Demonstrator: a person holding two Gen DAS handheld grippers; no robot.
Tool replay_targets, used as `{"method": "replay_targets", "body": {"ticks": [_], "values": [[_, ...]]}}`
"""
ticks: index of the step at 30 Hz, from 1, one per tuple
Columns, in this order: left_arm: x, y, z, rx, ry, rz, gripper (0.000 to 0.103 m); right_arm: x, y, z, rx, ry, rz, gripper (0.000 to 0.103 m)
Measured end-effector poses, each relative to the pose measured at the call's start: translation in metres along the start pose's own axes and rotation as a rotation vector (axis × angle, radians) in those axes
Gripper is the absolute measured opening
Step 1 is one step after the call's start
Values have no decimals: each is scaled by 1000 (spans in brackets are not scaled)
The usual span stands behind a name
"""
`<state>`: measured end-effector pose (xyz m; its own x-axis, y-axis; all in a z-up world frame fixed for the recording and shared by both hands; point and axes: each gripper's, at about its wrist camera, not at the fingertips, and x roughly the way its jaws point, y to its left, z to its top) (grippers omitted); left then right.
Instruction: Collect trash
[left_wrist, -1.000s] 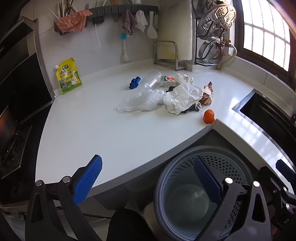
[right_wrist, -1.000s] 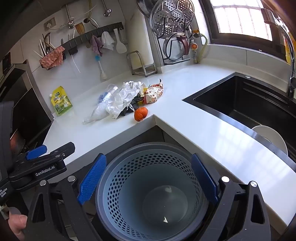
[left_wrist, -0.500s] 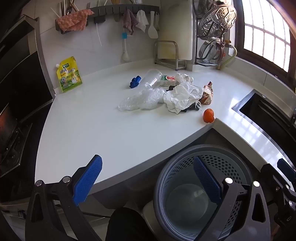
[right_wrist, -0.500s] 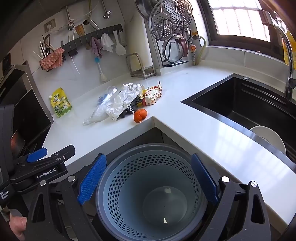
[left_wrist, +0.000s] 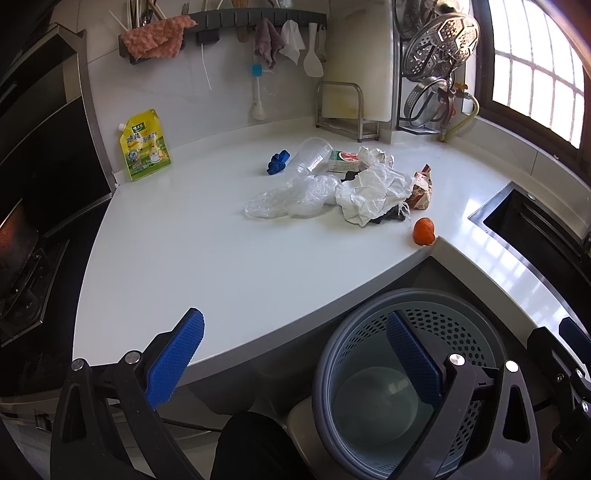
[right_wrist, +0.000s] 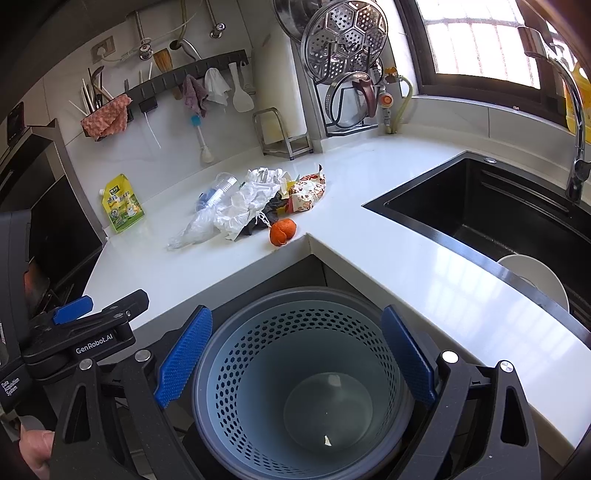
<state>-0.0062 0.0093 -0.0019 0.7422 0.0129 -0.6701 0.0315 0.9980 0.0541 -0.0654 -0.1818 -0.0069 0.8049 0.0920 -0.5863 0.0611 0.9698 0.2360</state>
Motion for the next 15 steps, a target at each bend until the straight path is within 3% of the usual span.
{"method": "replay_targets", "body": {"ticks": [15], "values": [[-2,4,-1,-18,-4,-5,97,-3,3,0,-6,-8,1,89]]}}
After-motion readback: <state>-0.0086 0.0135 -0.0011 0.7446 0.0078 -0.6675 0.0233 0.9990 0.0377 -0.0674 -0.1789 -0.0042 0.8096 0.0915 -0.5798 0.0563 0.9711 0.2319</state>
